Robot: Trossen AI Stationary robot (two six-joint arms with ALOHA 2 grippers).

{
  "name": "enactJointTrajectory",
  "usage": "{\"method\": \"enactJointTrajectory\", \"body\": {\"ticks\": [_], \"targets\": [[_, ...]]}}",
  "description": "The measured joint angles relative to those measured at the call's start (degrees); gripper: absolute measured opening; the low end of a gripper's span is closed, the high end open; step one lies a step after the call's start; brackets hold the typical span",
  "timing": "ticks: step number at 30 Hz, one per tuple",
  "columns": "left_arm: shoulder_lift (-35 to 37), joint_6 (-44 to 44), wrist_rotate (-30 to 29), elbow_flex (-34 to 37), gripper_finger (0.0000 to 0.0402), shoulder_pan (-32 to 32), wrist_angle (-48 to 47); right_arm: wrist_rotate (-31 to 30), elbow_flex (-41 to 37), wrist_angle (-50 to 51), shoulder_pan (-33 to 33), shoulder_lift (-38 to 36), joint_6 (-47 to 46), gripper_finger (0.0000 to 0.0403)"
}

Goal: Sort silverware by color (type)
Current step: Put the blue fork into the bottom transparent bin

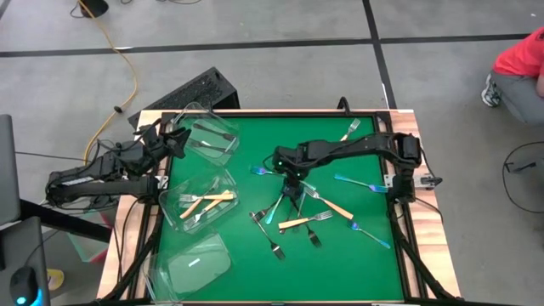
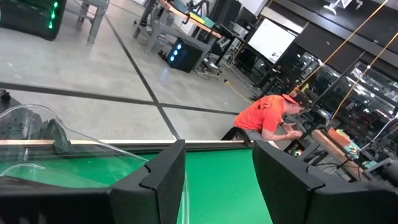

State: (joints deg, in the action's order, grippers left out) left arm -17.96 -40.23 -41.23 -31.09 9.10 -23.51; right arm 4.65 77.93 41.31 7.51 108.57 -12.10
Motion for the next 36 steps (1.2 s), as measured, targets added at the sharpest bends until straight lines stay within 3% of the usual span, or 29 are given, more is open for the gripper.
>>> {"method": "enactJointTrajectory", "body": {"ticks": [10,22,36], "targets": [[0.0,0.0,-0.1,0.0,0.0172,0.0,0.0,-0.1,-0.1,2.2,2.9,1.1,1.4,0.0182],[0.0,0.0,-0.2,0.0,0.0172,0.0,-0.2,1.5,0.0,-3.0,-1.7,-0.6,33.5,0.0162],[0.0,0.0,-0.1,0.0,0.0172,0.0,-0.2,3.6,0.1,-8.3,-5.3,4.3,42.3,0.0141]]}}
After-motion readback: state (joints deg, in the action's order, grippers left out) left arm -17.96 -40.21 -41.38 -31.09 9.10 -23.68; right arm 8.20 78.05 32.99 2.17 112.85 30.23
